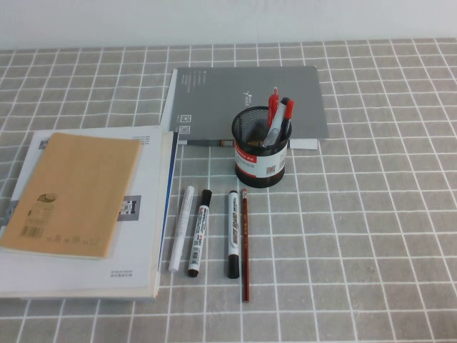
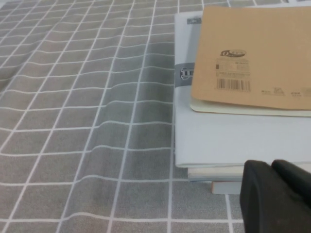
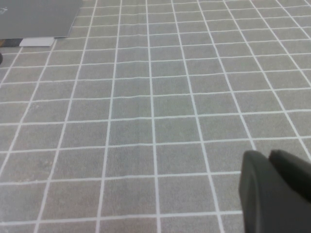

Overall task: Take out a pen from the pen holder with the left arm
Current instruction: 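Take a marker out of the pen holder and lay it on the table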

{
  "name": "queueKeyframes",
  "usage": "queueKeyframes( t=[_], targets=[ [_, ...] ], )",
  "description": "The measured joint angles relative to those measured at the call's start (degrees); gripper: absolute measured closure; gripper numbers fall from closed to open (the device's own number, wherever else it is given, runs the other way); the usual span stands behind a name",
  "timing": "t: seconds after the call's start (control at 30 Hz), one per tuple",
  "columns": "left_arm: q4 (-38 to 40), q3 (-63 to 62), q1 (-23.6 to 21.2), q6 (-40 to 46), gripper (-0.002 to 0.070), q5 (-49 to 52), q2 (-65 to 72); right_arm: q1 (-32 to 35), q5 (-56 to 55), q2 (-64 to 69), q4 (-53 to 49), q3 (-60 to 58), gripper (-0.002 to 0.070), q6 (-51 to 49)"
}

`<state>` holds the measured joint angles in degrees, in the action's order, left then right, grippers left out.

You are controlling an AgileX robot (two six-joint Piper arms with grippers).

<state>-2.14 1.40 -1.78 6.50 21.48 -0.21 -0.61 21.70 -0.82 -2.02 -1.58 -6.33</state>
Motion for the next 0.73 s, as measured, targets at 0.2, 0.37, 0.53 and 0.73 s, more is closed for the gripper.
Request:
queueKeyframes(
  t=[0.2,0.37,0.53,0.73],
  targets=[
    [0.7,0.0,0.0,0.5,0.0678,0.1,0.0,0.0,0.0,0.0,0.0,0.0,0.0689,0.0],
    [-0.9,0.0,0.0,0.5,0.0678,0.5,0.0,0.0,0.0,0.0,0.0,0.0,0.0689,0.0],
    [-1.2,0.0,0.0,0.5,0.0678,0.6,0.0,0.0,0.0,0.0,0.0,0.0,0.0689,0.0],
    [-1.2,0.0,0.0,0.5,0.0678,0.6,-0.1,0.0,0.0,0.0,0.0,0.0,0.0689,0.0]
  ],
)
